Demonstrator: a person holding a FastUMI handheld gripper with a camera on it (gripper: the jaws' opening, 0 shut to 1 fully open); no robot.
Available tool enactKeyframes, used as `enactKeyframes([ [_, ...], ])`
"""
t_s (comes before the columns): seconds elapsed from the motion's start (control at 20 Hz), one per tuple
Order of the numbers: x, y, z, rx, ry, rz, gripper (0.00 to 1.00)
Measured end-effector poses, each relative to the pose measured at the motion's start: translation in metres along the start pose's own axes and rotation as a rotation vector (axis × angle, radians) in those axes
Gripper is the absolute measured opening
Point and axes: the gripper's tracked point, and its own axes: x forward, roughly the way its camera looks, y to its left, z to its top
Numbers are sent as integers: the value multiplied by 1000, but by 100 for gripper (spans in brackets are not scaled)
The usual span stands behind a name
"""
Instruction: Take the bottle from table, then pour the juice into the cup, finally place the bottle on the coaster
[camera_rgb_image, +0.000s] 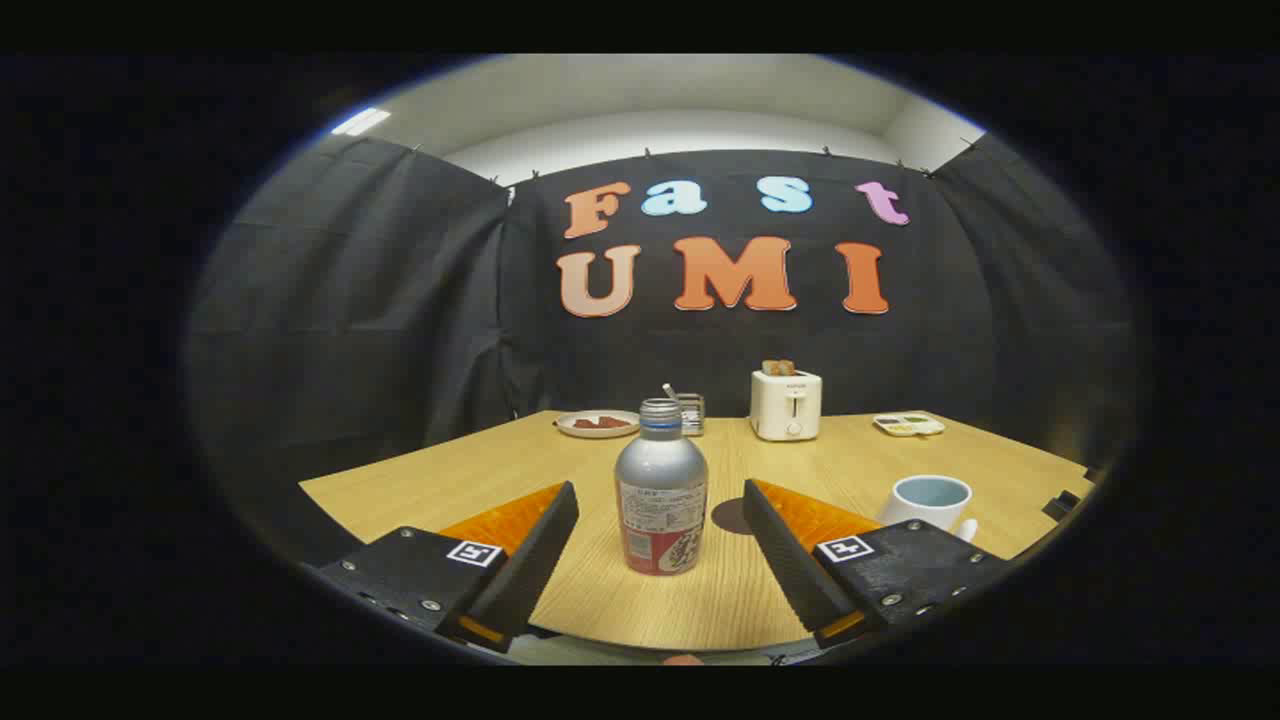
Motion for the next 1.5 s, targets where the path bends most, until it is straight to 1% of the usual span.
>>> enactKeyframes([
  [0.15, 2, 2, -5, 15, 19, 5, 98],
  [0.85, 7, 6, -17, -4, 37, -11, 98],
  [1.05, 16, 2, -30, 22, 71, -35, 99],
  [1.2, 25, -3, -41, 9, 95, -60, 99],
  [1.5, 42, 1, -56, 3, 131, -55, 99],
])
